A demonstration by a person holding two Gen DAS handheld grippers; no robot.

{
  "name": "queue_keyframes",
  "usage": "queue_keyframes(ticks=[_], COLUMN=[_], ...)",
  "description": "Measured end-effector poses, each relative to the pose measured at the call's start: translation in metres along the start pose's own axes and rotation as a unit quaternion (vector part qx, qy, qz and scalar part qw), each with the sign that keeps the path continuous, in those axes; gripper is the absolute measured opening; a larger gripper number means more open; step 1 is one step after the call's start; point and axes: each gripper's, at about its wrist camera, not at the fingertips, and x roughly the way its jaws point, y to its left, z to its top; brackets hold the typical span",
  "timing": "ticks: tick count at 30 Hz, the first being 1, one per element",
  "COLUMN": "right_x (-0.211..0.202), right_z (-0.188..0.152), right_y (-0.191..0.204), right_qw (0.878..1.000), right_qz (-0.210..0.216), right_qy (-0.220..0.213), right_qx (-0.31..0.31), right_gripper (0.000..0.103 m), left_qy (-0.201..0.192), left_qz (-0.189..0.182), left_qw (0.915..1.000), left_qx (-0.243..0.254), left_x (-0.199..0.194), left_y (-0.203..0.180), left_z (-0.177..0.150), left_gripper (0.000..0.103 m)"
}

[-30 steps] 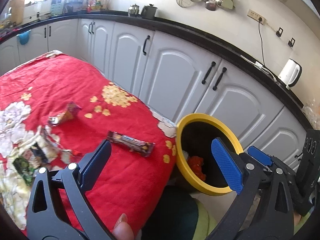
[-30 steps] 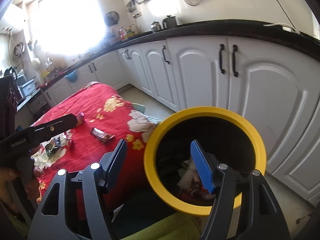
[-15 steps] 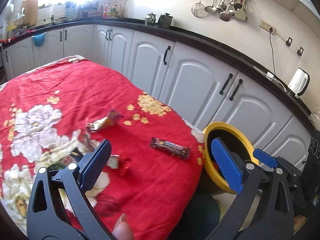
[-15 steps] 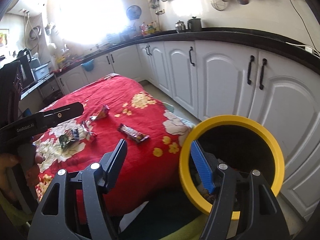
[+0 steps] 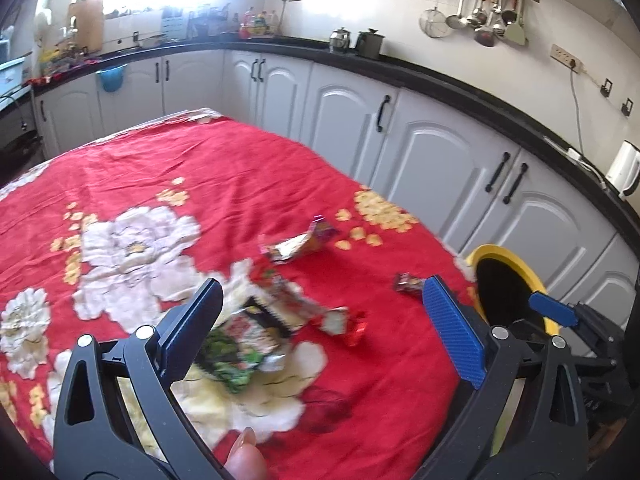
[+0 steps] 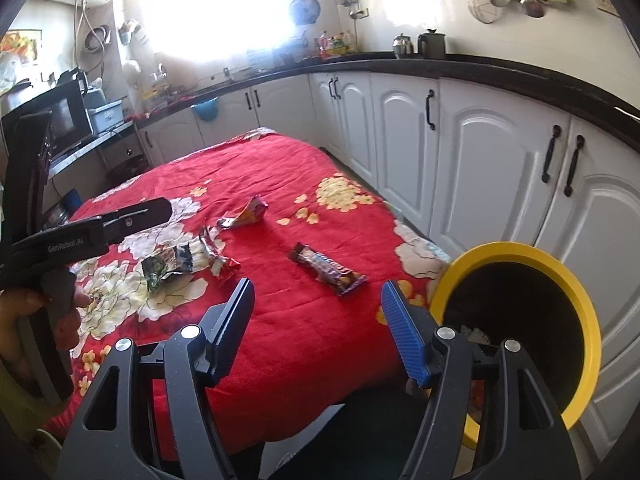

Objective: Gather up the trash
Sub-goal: 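Move both open tools back over the remaining wrappers and chocolate bar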

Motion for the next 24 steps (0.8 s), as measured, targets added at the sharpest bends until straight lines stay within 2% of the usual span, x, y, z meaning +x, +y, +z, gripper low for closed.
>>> queue_keyframes(ticks=[6, 12, 14, 19, 24], right_x=[0.024, 0.051, 0.061, 0.084, 0.107], right_z=[0.001, 0.004, 0.007, 0.012, 0.015], right_y=[0.018, 0.041, 0.048, 0.063, 0.070], right_qw=[0.999, 0.997, 0.996, 0.993, 0.991], right_qz=[0.025, 0.054, 0.066, 0.084, 0.088], right_qy=[0.023, 0.040, 0.046, 0.060, 0.078], right_qx=[-0.016, -0.036, -0.040, -0.061, -0.071], right_gripper=[0.064, 0.064, 0.064, 0.063, 0.057], left_qy=[0.012, 0.031, 0.040, 0.061, 0.089], left_qz=[0.023, 0.020, 0.011, -0.018, -0.049], left_qw=[0.9996, 0.9982, 0.9971, 0.9946, 0.9904], left_qx=[-0.012, -0.047, -0.064, -0.082, -0.094], left_x=[0.003, 0.011, 0.016, 0.026, 0.040], left_y=[0.033, 0.065, 0.075, 0.086, 0.090], left_z=[-0.008, -0.016, -0.019, -0.025, -0.032], left_gripper=[0.092, 0.092, 0.092, 0.082, 0.075])
